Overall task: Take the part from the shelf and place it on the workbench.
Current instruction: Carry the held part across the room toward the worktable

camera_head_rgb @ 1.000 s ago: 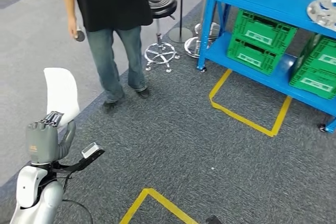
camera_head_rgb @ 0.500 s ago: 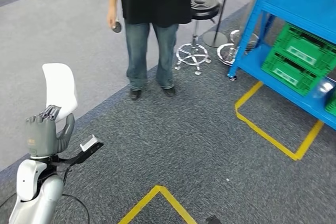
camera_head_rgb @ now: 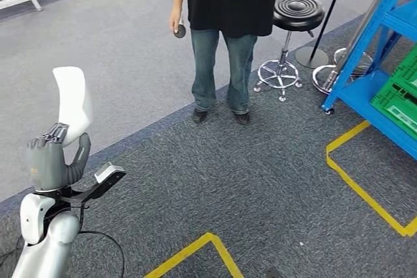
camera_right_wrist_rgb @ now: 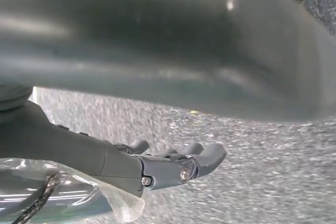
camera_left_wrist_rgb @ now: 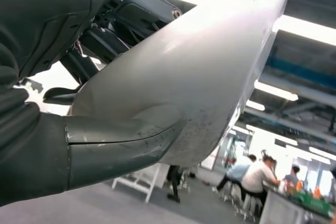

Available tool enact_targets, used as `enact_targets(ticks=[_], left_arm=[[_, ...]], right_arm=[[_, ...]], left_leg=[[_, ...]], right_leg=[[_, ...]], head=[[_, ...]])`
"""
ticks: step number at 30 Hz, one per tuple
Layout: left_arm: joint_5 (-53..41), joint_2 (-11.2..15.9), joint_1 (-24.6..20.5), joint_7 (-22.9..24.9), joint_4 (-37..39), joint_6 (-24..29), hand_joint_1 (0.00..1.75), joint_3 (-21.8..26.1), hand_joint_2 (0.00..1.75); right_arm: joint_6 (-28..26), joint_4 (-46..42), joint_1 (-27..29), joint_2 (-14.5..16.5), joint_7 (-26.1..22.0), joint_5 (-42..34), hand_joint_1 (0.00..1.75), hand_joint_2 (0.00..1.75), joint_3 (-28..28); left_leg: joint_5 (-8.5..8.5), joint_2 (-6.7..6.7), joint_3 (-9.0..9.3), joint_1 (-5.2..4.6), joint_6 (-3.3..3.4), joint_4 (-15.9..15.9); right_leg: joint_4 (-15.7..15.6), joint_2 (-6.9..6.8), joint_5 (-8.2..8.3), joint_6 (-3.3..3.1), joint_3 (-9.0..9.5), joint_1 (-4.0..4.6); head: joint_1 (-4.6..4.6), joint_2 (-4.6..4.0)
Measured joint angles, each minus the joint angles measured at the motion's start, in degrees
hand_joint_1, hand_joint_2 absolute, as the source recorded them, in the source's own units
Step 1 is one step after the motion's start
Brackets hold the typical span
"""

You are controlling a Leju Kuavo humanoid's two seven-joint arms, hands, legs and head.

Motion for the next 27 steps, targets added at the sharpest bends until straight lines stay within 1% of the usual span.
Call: enact_targets(ticks=[1, 2, 3, 4, 5, 6, 7, 8, 9, 10, 11, 12, 13, 14, 15, 16, 17, 18, 19, 20, 21, 22, 23, 24, 25, 26, 27], left_arm=[[0.4, -0.2, 0.0, -0.6, -0.1, 0.0, 1.75, 0.3, 1.75], [1.0, -0.4, 0.1, -1.3, -0.1, 0.0, 1.75, 0.7, 1.75], [1.6, -0.7, 0.3, -2.1, -0.1, 0.0, 1.75, 1.2, 1.75], [2.3, -1.0, 0.4, -3.0, -0.3, 0.0, 1.75, 1.9, 1.75], [2.9, -1.3, 0.4, -3.9, -0.5, 0.0, 1.75, 2.6, 1.75], [3.4, -1.6, 0.4, -4.7, -0.8, 0.0, 1.75, 3.3, 1.75], [3.8, -1.9, 0.3, -5.4, -1.1, 0.0, 1.75, 4.1, 1.75], [4.1, -2.2, 0.3, -6.0, -1.4, 0.0, 1.75, 4.8, 1.75], [4.4, -2.4, 0.2, -6.4, -1.6, 0.0, 1.75, 5.5, 1.75], [4.6, -2.6, 0.2, -6.7, -1.8, 0.0, 1.75, 6.2, 1.75], [4.6, -2.8, 0.3, -7.0, -1.9, 0.0, 1.75, 6.7, 1.75], [4.6, -2.9, 0.4, -7.1, -2.1, 0.0, 1.75, 7.3, 1.75], [4.6, -3.1, 0.3, -7.2, -2.2, 0.0, 1.75, 7.7, 1.75], [4.5, -3.3, 0.3, -7.3, -2.4, 0.1, 1.75, 8.1, 1.75], [4.4, -3.6, 0.2, -7.5, -2.5, 0.1, 1.75, 8.4, 1.75], [4.2, -3.9, 0.2, -7.6, -2.5, 0.1, 1.75, 8.6, 1.75], [4.0, -4.1, 0.3, -7.7, -2.5, 0.1, 1.75, 8.7, 1.75], [3.8, -4.3, 0.5, -7.8, -2.5, 0.1, 1.75, 9.0, 1.75], [3.5, -4.4, 0.7, -7.9, -2.5, 0.1, 1.75, 9.2, 1.75], [3.4, -4.6, 0.8, -7.9, -2.5, 0.1, 1.75, 9.5, 1.75], [3.2, -4.7, 0.8, -8.0, -2.5, 0.1, 1.75, 9.8, 1.75], [3.1, -4.7, 0.8, -8.0, -2.5, 0.1, 1.75, 10.0, 1.75], [3.1, -4.8, 0.8, -8.1, -2.6, 0.1, 1.75, 10.1, 1.75], [3.0, -4.9, 0.8, -8.1, -2.6, 0.1, 1.75, 10.3, 1.75], [2.9, -5.0, 0.8, -8.2, -2.7, 0.1, 1.75, 10.5, 1.75], [2.6, -5.0, 0.8, -8.3, -2.8, 0.1, 1.75, 10.8, 1.75], [2.2, -5.1, 0.9, -8.5, -2.9, 0.1, 1.75, 11.2, 1.75]], right_arm=[[-0.1, 0.0, 0.1, 0.0, -0.1, 0.0, 0.0, 0.0, 0.0], [-0.2, 0.0, 0.1, 0.0, -0.1, -0.1, 0.0, 0.0, 0.0], [-0.2, 0.0, 0.1, -0.1, -0.1, -0.2, 0.0, 0.0, 0.0], [-0.3, 0.0, 0.1, -0.1, -0.1, -0.2, 0.0, 0.0, 0.0], [-0.2, 0.0, 0.0, -0.1, 0.0, -0.2, 0.0, 0.0, 0.0], [-0.2, 0.0, 0.0, -0.1, 0.2, -0.2, 0.0, 0.0, 0.0], [-0.1, 0.0, -0.1, -0.1, 0.4, -0.1, 0.0, 0.0, 0.0], [0.1, 0.0, -0.1, -0.1, 0.5, -0.1, 0.0, 0.0, 0.0], [0.2, 0.0, 0.0, -0.1, 0.7, 0.0, 0.0, 0.0, 0.0], [0.4, 0.0, 0.0, -0.1, 0.9, 0.1, 0.0, 0.0, 0.0], [0.5, 0.0, -0.1, -0.1, 1.0, 0.3, 0.0, 0.0, 0.0], [0.5, 0.0, -0.2, -0.1, 1.2, 0.4, 0.0, 0.0, 0.0], [0.6, 0.0, -0.3, -0.1, 1.2, 0.6, 0.0, 0.0, 0.0], [0.7, 0.0, -0.3, -0.1, 1.3, 0.7, 0.0, 0.0, 0.0], [0.9, 0.0, -0.3, -0.1, 1.4, 0.9, 0.0, 0.0, 0.0], [1.1, 0.0, -0.2, -0.1, 1.4, 1.1, 0.0, 0.0, 0.0], [1.3, 0.0, 0.0, -0.1, 1.4, 1.2, 0.0, 0.0, 0.0], [1.4, 0.0, 0.1, -0.1, 1.4, 1.4, 0.0, 0.0, 0.0], [1.5, 0.0, 0.2, -0.1, 1.4, 1.6, 0.0, 0.0, 0.0], [1.5, 0.0, 0.2, -0.1, 1.4, 1.8, 0.0, 0.0, 0.0], [1.6, 0.0, 0.1, -0.1, 1.4, 2.0, 0.0, 0.0, 0.0], [1.6, 0.0, 0.1, -0.1, 1.4, 2.1, 0.0, 0.0, 0.0], [1.6, 0.0, 0.0, -0.1, 1.3, 2.2, 0.0, 0.0, 0.0], [1.7, 0.0, 0.0, -0.1, 1.3, 2.3, 0.0, 0.0, 0.0], [1.8, 0.0, 0.0, 0.0, 1.3, 2.3, 0.0, 0.0, 0.0], [1.9, 0.0, 0.1, 0.0, 1.2, 2.4, 0.0, 0.0, 0.0], [2.0, 0.0, 0.1, 0.0, 1.2, 2.5, 0.0, 0.0, 0.0]], left_leg=[[-1.72, 0.8, -1.89, 0.08, -0.15, 4.0], [-2.83, 1.13, -3.43, 0.14, -0.22, 7.2], [-3.0, 1.24, -4.16, 0.18, -0.22, 8.8], [-2.02, 1.37, -3.71, 0.19, -0.11, 8.0], [-0.23, 1.71, -2.13, 0.12, 0.13, 5.1], [1.63, 2.84, 0.04, -0.12, 0.51, 1.0], [2.9, 4.47, 2.1, -0.61, 0.98, -2.9], [3.47, 5.87, 3.49, -1.07, 1.42, -5.6], [3.48, 6.84, 4.12, -1.49, 1.78, -7.1], [3.26, 6.83, 4.16, -1.75, 2.02, -7.4], [3.33, 6.06, 4.13, -1.73, 2.25, -7.7], [3.5, 5.31, 4.28, -1.59, 2.48, -8.1], [3.67, 4.59, 4.49, -1.39, 2.77, -8.4], [3.85, 3.83, 4.71, -1.15, 3.04, -8.8], [3.96, 3.13, 4.85, -0.96, 3.25, -8.9], [3.96, 2.34, 4.84, -0.89, 3.4, -8.9], [3.95, 1.48, 4.83, -0.86, 3.48, -8.9], [3.92, 0.65, 4.84, -0.85, 3.5, -8.8], [3.88, -0.22, 4.85, -0.82, 3.45, -8.7], [3.78, -1.06, 4.86, -0.73, 3.3, -8.5], [3.59, -1.83, 4.85, -0.61, 3.05, -8.2], [3.38, -2.53, 4.72, -0.54, 2.72, -7.8], [3.21, -3.2, 4.44, -0.48, 2.39, -7.4], [3.17, -3.74, 4.11, -0.43, 2.08, -7.1], [3.26, -4.31, 3.8, -0.38, 1.79, -7.0], [3.38, -4.88, 3.59, -0.29, 1.56, -6.9], [3.33, -4.72, 3.5, -0.24, 1.32, -6.8]], right_leg=[[0.0, -0.92, -0.11, -0.2, 0.06, 0.15], [0.0, -1.81, -0.22, -0.31, 0.1, 0.25], [0.0, -2.63, -0.3, -0.37, 0.15, 0.33], [0.0, -3.42, -0.4, -0.4, 0.24, 0.41], [0.0, -4.11, -0.53, -0.38, 0.4, 0.48], [0.0, -4.75, -0.68, -0.34, 0.61, 0.55], [0.0, -5.41, -0.86, -0.2, 0.79, 0.71], [0.0, -6.0, -1.0, -0.05, 0.9, 0.83], [0.0, -6.65, -1.13, 0.14, 0.98, 0.95], [-0.1, -7.35, -1.21, 0.32, 1.05, 1.05], [-0.2, -8.09, -1.3, 0.54, 1.26, 1.07], [0.0, -7.94, -1.61, 0.79, 1.32, 1.03], [0.8, -6.86, -2.26, 1.0, 1.03, 0.95], [2.8, -5.21, -3.41, 1.22, 0.13, 0.85], [5.9, -3.19, -4.93, 1.35, -1.48, 0.71], [9.8, -1.88, -6.5, 1.46, -3.5, 0.64], [13.3, -1.29, -7.56, 1.58, -5.48, 0.6], [15.2, -1.07, -7.67, 1.69, -6.85, 0.56], [15.1, -0.98, -6.63, 1.79, -7.26, 0.5], [12.8, -0.84, -4.56, 1.89, -6.54, 0.41], [9.0, -0.34, -2.27, 2.02, -5.1, 0.23], [5.6, 0.82, -0.77, 2.13, -3.61, 0.08], [2.9, 1.88, 0.02, 2.1, -2.33, -0.1], [1.5, 2.7, 0.07, 1.99, -1.63, -0.18], [1.2, 3.04, -0.23, 1.77, -1.35, -0.13], [1.0, 2.58, -0.15, 1.45, -1.16, -0.15], [0.9, 2.06, -0.05, 1.17, -1.08, -0.12]], head=[[-0.05, 0.0], [-0.06, 0.0], [-0.07, 0.0], [-0.07, 0.0], [-0.07, 0.0], [-0.07, 0.0], [-0.07, 0.0], [-0.09, 0.0], [-0.08, 0.0], [-0.08, 0.0], [-0.09, 0.0], [-0.04, 0.0], [-0.03, 0.0], [0.11, 0.0], [0.25, 0.0], [0.36, 0.0], [0.46, 0.0], [0.45, 0.0], [0.45, 0.0], [0.45, 0.0], [0.45, 0.0], [0.46, 0.0], [0.44, 0.0], [0.44, 0.0], [0.42, 0.0], [0.41, 0.0], [0.41, 0.0]])
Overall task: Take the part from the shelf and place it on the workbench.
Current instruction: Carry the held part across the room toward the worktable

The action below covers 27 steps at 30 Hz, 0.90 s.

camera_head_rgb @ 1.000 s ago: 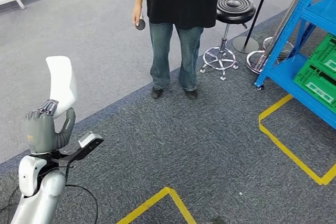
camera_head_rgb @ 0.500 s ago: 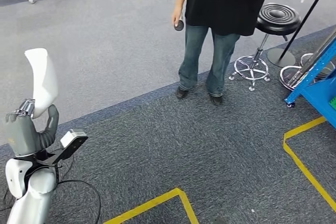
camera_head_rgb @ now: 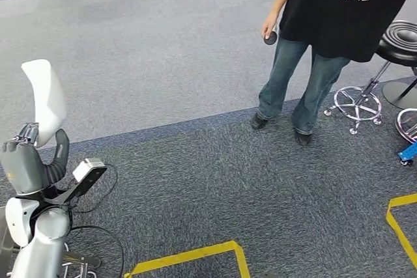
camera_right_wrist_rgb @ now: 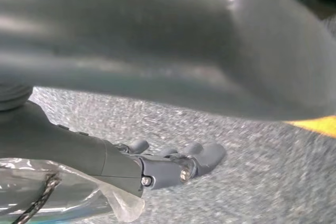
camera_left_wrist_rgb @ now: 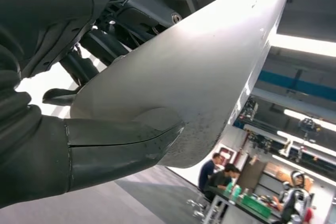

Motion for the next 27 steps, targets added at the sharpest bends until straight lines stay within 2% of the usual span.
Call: enact_targets(ticks=[2, 4, 5, 6, 7, 8, 9, 10, 11, 12, 13, 15, 16, 17, 19, 20, 21, 22, 23, 24, 25, 26, 27], left_arm=[[-0.8, -0.1, 0.2, -0.6, -0.3, 0.0, 1.75, 1.0, 1.75], [-1.2, -0.3, 0.3, -1.2, -0.6, 0.0, 1.75, 1.9, 1.75], [-1.3, -0.4, 0.4, -1.4, -0.6, 0.0, 1.75, 2.2, 1.75], [-1.4, -0.5, 0.5, -1.5, -0.6, 0.0, 1.75, 2.5, 1.75], [-1.4, -0.5, 0.6, -1.5, -0.6, 0.0, 1.75, 2.8, 1.75], [-1.4, -0.6, 0.7, -1.5, -0.6, 0.0, 1.75, 3.0, 1.75], [-1.4, -0.6, 0.7, -1.5, -0.7, 0.0, 1.75, 3.2, 1.75], [-1.4, -0.6, 0.7, -1.5, -0.8, 0.0, 1.75, 3.3, 1.75], [-1.4, -0.6, 0.6, -1.5, -1.0, 0.0, 1.75, 3.4, 1.75], [-1.5, -0.7, 0.5, -1.5, -1.1, 0.0, 1.75, 3.5, 1.75], [-1.5, -0.8, 0.4, -1.5, -1.2, 0.0, 1.75, 3.6, 1.75], [-1.5, -0.9, 0.4, -1.5, -1.4, 0.0, 1.75, 3.9, 1.75], [-1.6, -1.0, 0.5, -1.5, -1.5, 0.0, 1.75, 4.1, 1.75], [-1.6, -1.0, 0.4, -1.5, -1.6, 0.0, 1.75, 4.2, 1.75], [-1.8, -1.3, 0.4, -1.4, -1.7, 0.0, 1.75, 4.2, 1.75], [-1.9, -1.4, 0.4, -1.4, -1.7, 0.0, 1.75, 4.2, 1.75], [-2.0, -1.5, 0.6, -1.4, -1.7, 0.0, 1.75, 4.2, 1.75], [-2.1, -1.5, 0.7, -1.3, -1.7, 0.0, 1.75, 4.2, 1.75], [-2.1, -1.5, 0.7, -1.3, -1.7, 0.0, 1.75, 4.2, 1.75], [-2.1, -1.5, 0.8, -1.3, -1.7, 0.0, 1.75, 4.2, 1.75], [-2.1, -1.5, 0.8, -1.2, -1.7, 0.0, 1.75, 4.2, 1.75], [-2.1, -1.5, 0.7, -1.2, -1.7, 0.0, 1.75, 4.2, 1.75], [-2.1, -1.5, 0.7, -1.1, -1.7, 0.0, 1.75, 4.2, 1.75]], right_arm=[[0.1, 0.0, 0.0, 0.0, -0.1, 0.4, 0.0, 0.0, 0.0], [0.1, 0.0, 0.1, 0.1, -0.1, 0.7, 0.0, 0.0, 0.0], [0.1, 0.0, 0.2, 0.1, -0.1, 0.8, 0.0, 0.0, 0.0], [0.2, 0.0, 0.2, 0.1, -0.1, 0.8, 0.0, 0.0, 0.0], [0.2, 0.0, 0.2, 0.1, -0.1, 0.8, 0.0, 0.0, 0.0], [0.2, 0.0, 0.2, 0.1, -0.1, 0.9, 0.0, 0.0, 0.0], [0.2, 0.0, 0.2, 0.1, -0.1, 0.9, 0.0, 0.0, 0.0], [0.2, 0.0, 0.1, 0.2, -0.1, 0.9, 0.0, 0.0, 0.0], [0.2, 0.0, 0.1, 0.3, -0.1, 0.9, 0.0, 0.0, 0.0], [0.2, 0.0, 0.1, 0.4, -0.1, 0.9, 0.0, 0.0, 0.0], [0.2, 0.0, 0.0, 0.5, -0.1, 0.9, 0.0, 0.0, 0.0], [0.2, 0.0, -0.2, 0.6, 0.0, 0.9, 0.0, 0.0, 0.0], [0.2, 0.0, -0.3, 0.6, 0.0, 0.9, 0.0, 0.0, 0.0], [0.2, 0.0, -0.3, 0.6, 0.0, 0.9, 0.0, 0.0, 0.0], [0.1, 0.0, -0.2, 0.6, 0.0, 0.8, 0.0, 0.0, 0.0], [0.1, 0.0, -0.1, 0.6, 0.1, 0.8, 0.0, 0.0, 0.0], [0.1, 0.0, 0.0, 0.6, 0.1, 0.8, 0.0, 0.0, 0.0], [0.1, 0.0, 0.1, 0.6, 0.1, 0.7, 0.0, 0.0, 0.0], [0.1, 0.0, 0.1, 0.6, 0.2, 0.7, 0.0, 0.0, 0.0], [0.1, 0.0, 0.1, 0.6, 0.2, 0.8, 0.0, 0.0, 0.0], [0.1, 0.0, 0.1, 0.6, 0.2, 0.8, 0.0, 0.0, 0.0], [0.0, 0.0, 0.1, 0.6, 0.2, 0.8, 0.0, 0.0, 0.0], [0.0, 0.0, 0.1, 0.6, 0.2, 0.8, 0.0, 0.0, 0.0]], left_leg=[[-1.52, 2.4, -1.05, -0.08, -0.49, 2.4], [-4.85, 5.24, -4.21, -0.08, -0.93, 9.1], [-6.34, 5.7, -6.1, 0.0, -1.06, 12.9], [-7.0, 5.86, -7.44, 0.05, -1.1, 15.5], [-6.61, 5.94, -7.86, 0.07, -1.05, 16.2], [-5.14, 6.1, -7.09, 0.05, -0.87, 14.6], [-3.04, 6.64, -5.35, -0.09, -0.52, 11.1], [-1.23, 7.84, -3.29, -0.38, -0.04, 7.1], [-0.13, 9.15, -1.44, -0.79, 0.45, 3.5], [0.27, 10.19, -0.29, -1.16, 0.86, 1.2], [0.06, 10.66, 0.14, -1.45, 1.14, 0.2], [0.02, 9.61, 0.3, -1.4, 1.44, -0.6], [0.19, 8.93, 0.51, -1.19, 1.61, -1.0], [0.38, 8.28, 0.72, -0.94, 1.8, -1.4], [0.52, 6.98, 0.96, -0.64, 2.13, -1.7], [0.49, 6.27, 0.95, -0.6, 2.22, -1.7], [0.45, 5.51, 0.96, -0.58, 2.27, -1.7], [0.41, 4.73, 0.98, -0.56, 2.26, -1.6], [0.36, 3.91, 1.03, -0.49, 2.18, -1.5], [0.25, 3.13, 1.1, -0.37, 2.01, -1.4], [0.09, 2.42, 1.13, -0.24, 1.76, -1.2], [-0.11, 1.72, 0.99, -0.17, 1.44, -0.8], [-0.19, 1.11, 0.76, -0.1, 1.08, -0.5]], right_leg=[[-0.3, -1.09, 0.07, -0.66, 0.3, 0.01], [-0.4, -2.42, -0.1, -1.23, 0.54, 0.18], [-0.4, -3.19, -0.22, -1.41, 0.61, 0.26], [-0.4, -3.92, -0.34, -1.52, 0.68, 0.32], [-0.4, -4.63, -0.47, -1.57, 0.78, 0.38], [-0.4, -5.31, -0.62, -1.58, 0.96, 0.45], [-0.4, -5.96, -0.82, -1.56, 1.23, 0.54], [-0.4, -6.61, -1.02, -1.5, 1.53, 0.62], [-0.4, -7.22, -1.26, -1.36, 1.79, 0.79], [-0.5, -7.84, -1.45, -1.19, 1.97, 0.96], [-0.6, -8.54, -1.6, -0.99, 2.1, 1.09], [-0.7, -9.59, -1.92, -0.52, 2.29, 1.18], [-0.4, -8.89, -2.32, -0.24, 2.18, 1.12], [0.9, -7.48, -3.12, 0.01, 1.6, 1.06], [7.1, -4.09, -5.96, 0.42, -1.5, 0.93], [11.0, -3.33, -7.42, 0.56, -3.7, 0.89], [14.1, -3.08, -8.17, 0.7, -5.59, 0.84], [15.3, -3.02, -7.8, 0.81, -6.66, 0.77], [14.2, -2.97, -6.3, 0.89, -6.63, 0.69], [11.0, -2.66, -3.95, 0.97, -5.46, 0.56], [7.0, -1.73, -1.83, 1.06, -3.81, 0.37], [3.4, -0.54, -0.47, 1.06, -2.07, 0.17], [1.0, 0.41, 0.18, 0.97, -0.86, 0.05]], head=[[-0.17, 0.0], [-0.37, 0.0], [-0.38, 0.0], [-0.39, 0.0], [-0.4, 0.0], [-0.4, 0.0], [-0.4, 0.0], [-0.39, 0.0], [-0.4, 0.0], [-0.39, 0.0], [-0.38, 0.0], [-0.37, 0.0], [-0.36, 0.0], [-0.31, 0.0], [-0.07, 0.0], [0.03, 0.0], [0.08, 0.0], [0.08, 0.0], [0.08, 0.0], [0.07, 0.0], [0.08, 0.0], [0.07, 0.0], [0.07, 0.0]])
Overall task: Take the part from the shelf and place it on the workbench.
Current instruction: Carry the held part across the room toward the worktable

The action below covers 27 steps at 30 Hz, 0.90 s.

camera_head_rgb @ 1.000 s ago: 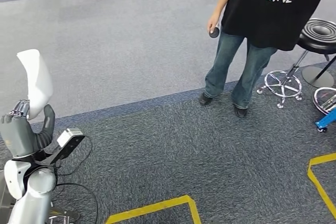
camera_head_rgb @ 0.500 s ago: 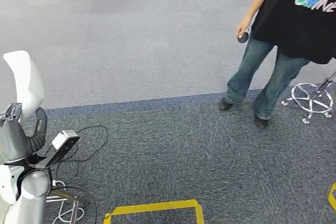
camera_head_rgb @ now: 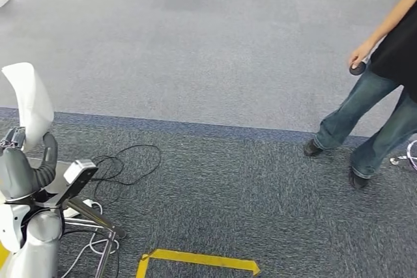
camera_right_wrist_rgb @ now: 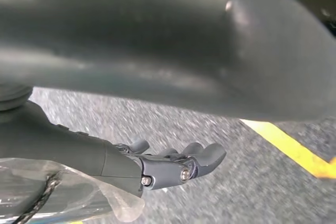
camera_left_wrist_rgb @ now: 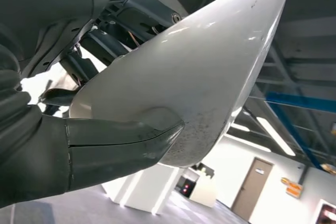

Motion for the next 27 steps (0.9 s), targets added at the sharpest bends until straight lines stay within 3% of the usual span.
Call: enact_targets(ticks=[2, 4, 6, 8, 10, 11, 12, 14, 16, 18, 19, 21, 23, 24, 25, 26, 27], left_arm=[[0.0, 0.0, 0.0, 0.1, 0.0, 0.0, 1.75, 0.0, 1.75], [0.0, 0.1, 0.1, 0.3, 0.0, 0.0, 1.75, 0.0, 1.75], [-0.1, 0.2, 0.0, 0.5, 0.0, 0.0, 1.75, 0.0, 1.75], [-0.2, 0.2, -0.1, 0.7, 0.0, 0.0, 1.75, 0.0, 1.75], [-0.4, 0.2, 0.0, 0.8, 0.1, 0.0, 1.75, 0.0, 1.75], [-0.5, 0.3, 0.1, 0.8, 0.1, 0.0, 1.75, 0.0, 1.75], [-0.5, 0.3, 0.1, 0.9, 0.1, 0.0, 1.75, 0.0, 1.75], [-0.7, 0.4, -0.1, 1.0, 0.1, 0.0, 1.75, 0.0, 1.75], [-1.0, 0.4, -0.4, 1.3, 0.1, 0.0, 1.75, -0.1, 1.75], [-1.4, 0.5, -0.5, 1.6, 0.1, 0.0, 1.75, -0.1, 1.75], [-1.5, 0.6, -0.4, 1.7, 0.1, 0.0, 1.75, -0.1, 1.75], [-1.6, 0.7, -0.5, 1.8, 0.1, 0.0, 1.75, -0.1, 1.75], [-1.8, 0.5, -0.7, 1.9, 0.2, 0.0, 1.75, -0.1, 1.75], [-1.8, 0.5, -0.7, 2.0, 0.2, 0.0, 1.75, -0.1, 1.75], [-2.0, 0.5, -0.6, 2.1, 0.3, 0.0, 1.75, -0.1, 1.75], [-2.1, 0.5, -0.6, 2.3, 0.4, 0.0, 1.75, -0.1, 1.75], [-2.2, 0.5, -0.5, 2.4, 0.5, 0.0, 1.75, -0.1, 1.75]], right_arm=[[0.0, 0.0, 0.0, 0.0, 0.1, 0.0, 0.0, 0.0, 0.0], [-0.1, 0.0, 0.0, 0.0, 0.1, 0.1, 0.0, 0.0, 0.0], [-0.2, 0.0, 0.0, 0.0, 0.1, 0.2, 0.0, 0.0, 0.0], [-0.1, 0.0, 0.1, 0.0, 0.2, 0.3, 0.0, 0.0, 0.0], [-0.1, 0.0, 0.1, 0.0, 0.3, 0.3, 0.0, 0.0, 0.0], [-0.1, 0.0, 0.1, 0.0, 0.4, 0.3, 0.0, 0.0, 0.0], [-0.1, 0.0, 0.1, 0.0, 0.5, 0.4, 0.0, 0.0, 0.0], [0.0, 0.0, 0.1, 0.1, 0.7, 0.6, 0.0, 0.0, 0.0], [0.1, 0.0, 0.0, 0.2, 0.8, 0.8, 0.0, 0.0, 0.0], [0.3, 0.0, -0.1, 0.3, 0.9, 0.9, 0.0, 0.0, 0.0], [0.4, 0.0, -0.2, 0.3, 0.9, 0.9, 0.0, 0.0, 0.0], [0.3, 0.0, -0.4, 0.3, 0.9, 1.0, 0.0, 0.0, 0.0], [0.4, 0.0, -0.3, 0.3, 1.0, 0.9, 0.0, 0.0, 0.0], [0.4, 0.0, -0.1, 0.3, 1.0, 0.9, 0.0, 0.0, 0.0], [0.5, 0.0, 0.0, 0.3, 1.0, 0.9, 0.0, 0.0, 0.0], [0.5, 0.0, 0.1, 0.3, 1.0, 0.9, 0.0, 0.0, 0.0], [0.6, 0.0, 0.1, 0.3, 1.0, 0.9, 0.0, 0.0, 0.0]], left_leg=[[0.12, -1.17, -0.5, 0.09, -0.66, 0.2], [0.01, -1.4, -0.75, 0.13, -1.16, 0.4], [-1.9, 1.1, -2.13, 0.04, -1.67, 3.5], [-5.15, 4.01, -5.43, 0.12, -2.16, 10.7], [-6.33, 4.82, -7.95, 0.25, -2.31, 15.6], [-5.35, 4.95, -7.78, 0.26, -2.21, 15.1], [-3.52, 5.26, -6.54, 0.2, -1.97, 12.5], [-0.14, 7.47, -2.76, -0.37, -1.1, 5.0], [0.54, 9.44, -0.71, -1.11, -0.27, 0.7], [0.23, 8.8, -0.62, -1.35, 0.19, 0.0], [0.39, 8.14, -0.47, -1.18, 0.36, -0.4], [0.75, 6.78, 0.01, -0.63, 0.8, -1.1], [0.86, 5.39, 0.2, -0.3, 1.1, -1.4], [0.84, 4.62, 0.19, -0.26, 1.17, -1.3], [0.81, 3.82, 0.2, -0.25, 1.2, -1.3], [0.78, 2.98, 0.2, -0.22, 1.18, -1.2], [0.72, 2.13, 0.21, -0.14, 1.08, -1.1]], right_leg=[[-1.2, 0.44, -0.22, -0.45, 0.82, 0.07], [-1.3, -0.74, -0.09, -1.09, 0.96, 0.03], [-1.7, -2.03, -0.08, -1.77, 1.36, -0.08], [-1.8, -3.44, -0.31, -2.23, 1.66, 0.14], [-1.8, -4.89, -0.58, -2.41, 1.86, 0.28], [-1.8, -5.59, -0.73, -2.42, 2.03, 0.33], [-1.8, -6.26, -0.92, -2.41, 2.28, 0.42], [-1.8, -7.58, -1.37, -2.27, 2.89, 0.71], [-1.8, -8.94, -1.74, -1.96, 3.2, 1.02], [-2.1, -10.42, -1.94, -1.55, 3.51, 1.2], [-2.0, -10.35, -2.16, -1.3, 3.62, 1.18], [0.4, -7.45, -3.68, -0.84, 2.59, 1.07], [7.1, -4.04, -6.62, -0.56, -1.08, 0.85], [10.8, -3.54, -7.84, -0.42, -3.25, 0.79], [13.3, -3.41, -8.27, -0.29, -4.96, 0.71], [13.9, -3.4, -7.58, -0.17, -5.78, 0.64], [12.0, -3.27, -5.71, -0.08, -5.37, 0.53]], head=[[-0.03, 0.0], [-0.09, 0.0], [-0.36, 0.0], [-0.59, 0.0], [-0.6, 0.0], [-0.61, 0.0], [-0.62, 0.0], [-0.6, 0.0], [-0.59, 0.0], [-0.63, 0.0], [-0.58, 0.0], [-0.45, 0.0], [-0.2, 0.0], [-0.1, 0.0], [-0.08, 0.0], [-0.08, 0.0], [-0.08, 0.0]])
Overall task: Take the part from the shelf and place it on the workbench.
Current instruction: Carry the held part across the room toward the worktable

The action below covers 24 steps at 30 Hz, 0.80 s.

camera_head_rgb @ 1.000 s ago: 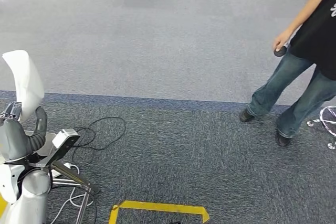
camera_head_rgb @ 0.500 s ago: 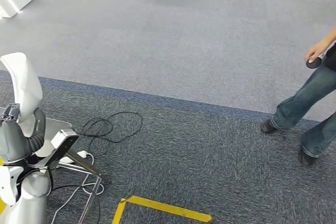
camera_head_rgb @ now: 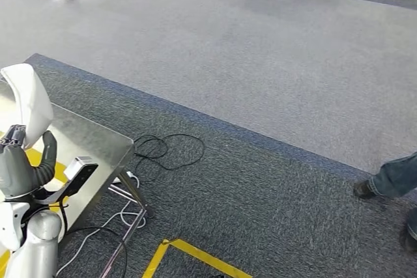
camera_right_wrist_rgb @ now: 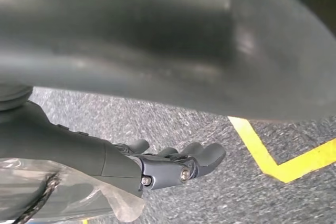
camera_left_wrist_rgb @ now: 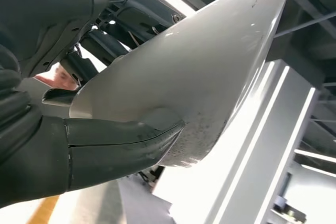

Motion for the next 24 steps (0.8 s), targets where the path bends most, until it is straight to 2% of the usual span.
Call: enact_targets(ticks=[1, 3, 5, 7, 8, 9, 11, 12, 13, 14, 15, 16, 18, 19, 20, 22, 23, 24], left_arm=[[-0.1, 0.0, 0.0, 0.1, 0.0, 0.0, 1.75, 0.0, 1.75], [-0.2, 0.0, 0.0, 0.4, 0.1, 0.0, 1.75, 0.0, 1.75], [-0.4, 0.1, -0.1, 0.7, 0.1, 0.0, 1.75, -0.1, 1.75], [-0.5, 0.3, -0.1, 1.2, 0.2, 0.0, 1.75, -0.1, 1.75], [-0.6, 0.5, -0.1, 1.4, 0.2, 0.0, 1.75, -0.1, 1.75], [-0.7, 0.6, -0.2, 1.7, 0.2, 0.0, 1.75, -0.1, 1.75], [-0.8, 0.8, -0.4, 2.0, 0.2, 0.0, 1.75, -0.3, 1.75], [-0.8, 0.8, -0.4, 2.1, 0.3, 0.0, 1.75, -0.4, 1.75], [-0.9, 0.9, -0.4, 2.3, 0.3, 0.0, 1.75, -0.5, 1.75], [-0.9, 1.0, -0.3, 2.4, 0.4, 0.0, 1.75, -0.5, 1.75], [-0.9, 1.0, -0.3, 2.4, 0.4, 0.0, 1.75, -0.5, 1.75], [-0.9, 1.1, -0.3, 2.5, 0.5, 0.0, 1.75, -0.5, 1.75], [-0.9, 1.2, -0.4, 2.5, 0.5, 0.0, 1.75, -0.6, 1.75], [-0.9, 1.3, -0.5, 2.5, 0.5, 0.0, 1.75, -0.7, 1.75], [-0.9, 1.3, -0.6, 2.5, 0.5, 0.0, 1.75, -0.8, 1.75], [-1.0, 1.4, -0.7, 2.5, 0.5, 0.0, 1.75, -1.0, 1.75], [-1.0, 1.4, -0.7, 2.5, 0.5, 0.0, 1.75, -1.0, 1.75], [-1.1, 1.5, -0.8, 2.5, 0.5, 0.0, 1.75, -1.1, 1.75]], right_arm=[[0.0, 0.0, 0.0, 0.0, 0.0, 0.0, 0.0, 0.0, 0.0], [0.0, 0.0, -0.1, 0.0, 0.0, 0.0, 0.0, 0.0, 0.0], [0.1, 0.0, -0.1, 0.0, 0.0, 0.0, 0.0, 0.0, 0.0], [0.0, 0.0, -0.1, 0.0, 0.1, 0.2, 0.0, 0.0, 0.0], [0.0, 0.0, -0.1, 0.0, 0.1, 0.2, 0.0, 0.0, 0.0], [-0.1, 0.0, -0.1, 0.0, 0.1, 0.3, 0.0, 0.0, 0.0], [-0.2, 0.0, -0.1, 0.0, 0.1, 0.6, 0.0, 0.0, 0.0], [-0.2, 0.0, 0.0, 0.0, 0.1, 0.7, 0.0, 0.0, 0.0], [-0.2, 0.0, 0.0, 0.0, 0.1, 0.8, 0.0, 0.0, 0.0], [-0.3, 0.0, 0.0, 0.0, 0.2, 0.9, 0.0, 0.0, 0.0], [-0.3, 0.0, 0.0, 0.0, 0.2, 0.9, 0.0, 0.0, 0.0], [-0.3, 0.0, 0.0, 0.0, 0.2, 0.9, 0.0, 0.0, 0.0], [-0.3, 0.0, -0.1, 0.1, 0.2, 1.0, 0.0, 0.0, 0.0], [-0.3, 0.0, -0.1, 0.1, 0.2, 1.0, 0.0, 0.0, 0.0], [-0.3, 0.0, -0.1, 0.1, 0.2, 1.0, 0.0, 0.0, 0.0], [-0.3, 0.0, -0.2, 0.2, 0.2, 0.9, 0.0, 0.0, 0.0], [-0.3, 0.0, -0.3, 0.2, 0.2, 0.9, 0.0, 0.0, 0.0], [-0.3, 0.0, -0.4, 0.2, 0.1, 0.9, 0.0, 0.0, 0.0]], left_leg=[[-0.12, -0.81, 0.01, 0.12, -0.18, 0.2], [-0.5, -2.31, -0.25, 0.25, -0.81, 0.9], [-0.53, -3.63, -0.74, 0.4, -1.6, 1.3], [-0.32, -4.51, -1.03, 0.63, -2.31, 1.2], [-0.5, -3.69, -1.19, 0.58, -2.6, 1.5], [-1.3, -2.12, -1.77, 0.49, -2.89, 2.7], [-4.49, 1.57, -4.58, 0.4, -3.38, 8.8], [-6.23, 2.45, -6.54, 0.53, -3.58, 12.8], [-7.19, 2.75, -8.07, 0.66, -3.7, 15.9], [-7.11, 2.86, -8.72, 0.75, -3.76, 17.2], [-5.96, 3.0, -8.25, 0.81, -3.73, 16.3], [-3.96, 3.44, -6.59, 0.8, -3.57, 13.0], [-0.89, 6.11, -2.58, 0.2, -2.9, 5.2], [-0.31, 7.34, -1.31, -0.18, -2.49, 2.6], [-0.42, 8.05, -0.87, -0.53, -2.15, 1.5], [-0.56, 6.94, -0.86, -0.63, -1.55, 1.1], [-0.47, 6.13, -0.71, -0.46, -1.3, 0.8], [-0.37, 5.39, -0.53, -0.26, -1.03, 0.5]], right_leg=[[-3.5, 0.55, 2.43, 0.12, 1.31, -0.18], [-10.7, 3.42, 5.42, 0.27, 4.53, -0.7], [-13.2, 5.06, 5.51, 0.01, 5.98, -0.82], [-13.5, 3.8, 5.66, -0.62, 6.34, -0.69], [-13.6, 3.14, 5.74, -0.98, 6.51, -0.72], [-13.8, 2.36, 5.78, -1.32, 6.69, -0.79], [-14.0, 0.71, 5.62, -1.87, 6.97, -0.73], [-14.0, -0.21, 5.48, -2.02, 7.03, -0.66], [-14.0, -1.09, 5.33, -2.09, 7.1, -0.63], [-14.0, -1.92, 5.19, -2.08, 7.21, -0.61], [-14.0, -2.7, 5.02, -2.03, 7.39, -0.59], [-14.0, -3.45, 4.81, -1.97, 7.7, -0.56], [-14.0, -4.86, 4.3, -1.69, 8.34, -0.34], [-14.0, -5.59, 4.08, -1.48, 8.55, -0.18], [-14.0, -6.28, 3.91, -1.24, 8.71, -0.03], [-14.3, -7.64, 3.58, -0.63, 9.12, 0.1], [-14.1, -7.08, 3.23, -0.3, 9.23, 0.03], [-13.3, -5.73, 2.54, 0.01, 8.91, -0.06]], head=[[0.01, 0.0], [-0.05, 0.0], [-0.1, 0.0], [-0.07, 0.0], [-0.16, 0.0], [-0.3, 0.0], [-0.63, 0.0], [-0.7, 0.0], [-0.71, 0.0], [-0.72, 0.0], [-0.72, 0.0], [-0.73, 0.0], [-0.75, 0.0], [-0.78, 0.0], [-0.79, 0.0], [-0.83, 0.0], [-0.79, 0.0], [-0.79, 0.0]])
